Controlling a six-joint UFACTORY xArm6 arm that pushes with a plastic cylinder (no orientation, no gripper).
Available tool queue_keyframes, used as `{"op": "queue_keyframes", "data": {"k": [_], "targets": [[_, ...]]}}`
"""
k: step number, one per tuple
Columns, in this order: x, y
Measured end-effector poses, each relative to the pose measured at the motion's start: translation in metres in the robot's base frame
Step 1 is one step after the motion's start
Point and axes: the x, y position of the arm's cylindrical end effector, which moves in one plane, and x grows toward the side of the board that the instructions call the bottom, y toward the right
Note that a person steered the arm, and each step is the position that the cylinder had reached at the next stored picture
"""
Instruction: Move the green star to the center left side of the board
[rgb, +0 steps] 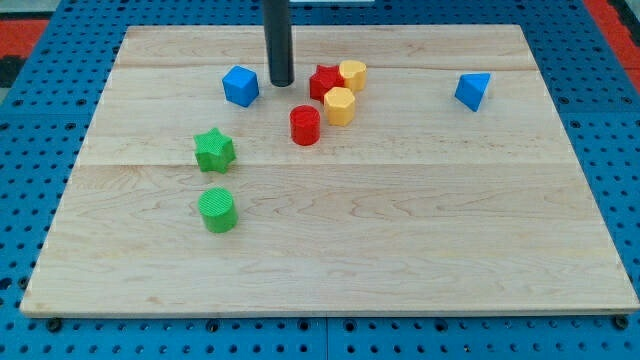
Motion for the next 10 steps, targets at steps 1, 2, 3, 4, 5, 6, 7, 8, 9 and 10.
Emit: {"op": "queue_keyframes", "data": {"k": [1, 2, 3, 4, 5, 6, 7, 8, 9, 10], "targets": [[0.031, -0.123], [0.046, -0.126], [0.018, -0.109], [0.051, -0.091], [0.075, 0.013], [0.143, -0.002], [0.136, -0.072], [0.091, -0.110], [0.091, -0.115], [0.155, 0.000]]}}
